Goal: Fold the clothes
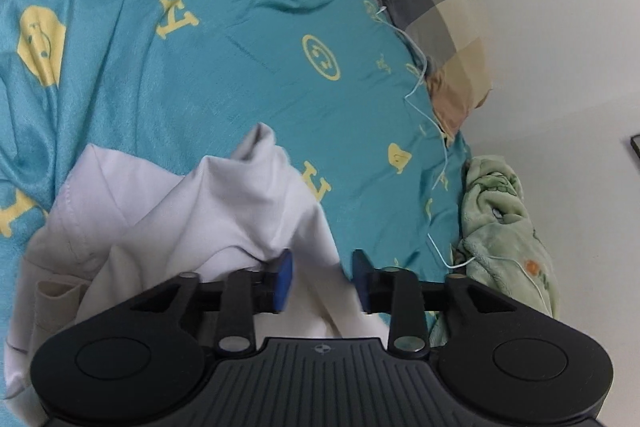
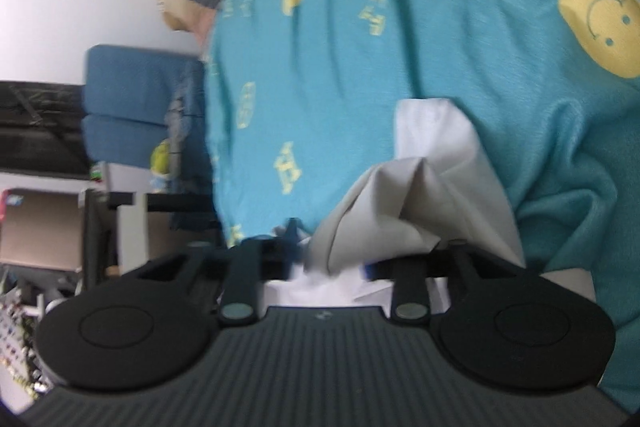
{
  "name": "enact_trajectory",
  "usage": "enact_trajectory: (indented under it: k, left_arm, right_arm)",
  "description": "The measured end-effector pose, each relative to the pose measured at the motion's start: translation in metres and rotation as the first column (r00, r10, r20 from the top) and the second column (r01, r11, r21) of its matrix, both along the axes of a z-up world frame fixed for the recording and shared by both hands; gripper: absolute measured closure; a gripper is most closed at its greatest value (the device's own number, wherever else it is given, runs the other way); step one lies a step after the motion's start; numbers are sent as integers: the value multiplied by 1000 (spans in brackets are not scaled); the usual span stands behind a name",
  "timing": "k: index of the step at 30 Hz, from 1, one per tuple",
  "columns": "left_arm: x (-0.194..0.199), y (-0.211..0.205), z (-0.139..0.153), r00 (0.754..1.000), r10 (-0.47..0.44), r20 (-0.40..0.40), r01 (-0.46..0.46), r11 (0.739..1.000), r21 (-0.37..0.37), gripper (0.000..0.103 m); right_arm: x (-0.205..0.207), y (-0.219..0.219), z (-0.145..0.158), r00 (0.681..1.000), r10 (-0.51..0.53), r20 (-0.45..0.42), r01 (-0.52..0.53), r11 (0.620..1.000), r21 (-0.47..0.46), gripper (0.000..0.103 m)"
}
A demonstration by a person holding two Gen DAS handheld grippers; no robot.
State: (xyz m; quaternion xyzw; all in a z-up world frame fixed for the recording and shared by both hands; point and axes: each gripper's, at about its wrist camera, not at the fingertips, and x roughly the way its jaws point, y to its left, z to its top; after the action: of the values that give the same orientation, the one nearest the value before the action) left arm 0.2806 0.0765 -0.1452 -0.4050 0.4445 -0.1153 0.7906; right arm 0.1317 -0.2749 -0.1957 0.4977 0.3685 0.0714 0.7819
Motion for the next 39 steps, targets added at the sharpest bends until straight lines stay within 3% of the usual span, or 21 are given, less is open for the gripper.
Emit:
enact_trajectory:
  k: [1,2,4,7,9,12,15,18,19,22,23,29,39]
  left_arm:
    - [-5,1,4,1000,-6,17,6,1000,6,56]
    - [-10,1,9,999,-12,32,12,1000,13,56]
    - [-22,2,19,997,-28,66,26,999,38,53]
    - [-38,-2,36,988,-69,139,48,987,151,48]
    - [-49,-6,46,978,-104,180,57,967,249,48]
    - [-60,-18,54,961,-161,223,60,914,401,48]
    - [-64,-26,52,959,-184,214,62,878,475,48]
    - [-63,-26,44,966,-174,191,58,867,496,49]
    - [-62,-26,42,967,-175,187,58,862,503,49]
    - [-61,-27,36,967,-181,180,60,845,531,49]
    - [-60,-28,35,966,-186,179,60,837,543,49]
    - [-59,-37,32,961,-214,177,69,803,592,49]
    - [-70,-38,56,944,-227,238,49,814,579,45]
  right_arm:
    - [1,-1,0,1000,8,6,-8,1000,-3,27]
    - [1,-2,0,1000,16,13,-16,1000,-7,20]
    - [2,-5,-1,999,33,26,-32,999,-14,20]
    - [4,-8,-2,997,57,45,-56,998,-25,21]
    - [5,-2,-1,996,76,52,-70,992,-106,20]
    - [6,9,-1,993,104,57,-87,964,-252,20]
    - [7,21,0,989,133,57,-101,914,-393,22]
    - [10,34,-1,986,159,53,-108,845,-524,33]
    - [13,38,-4,985,165,51,-109,825,-555,43]
    - [22,41,-13,986,162,26,-114,790,-602,85]
    - [22,39,-15,990,141,21,-98,778,-620,89]
    - [19,41,-8,985,147,85,-60,770,-635,89]
    - [13,46,7,964,174,203,-4,767,-642,88]
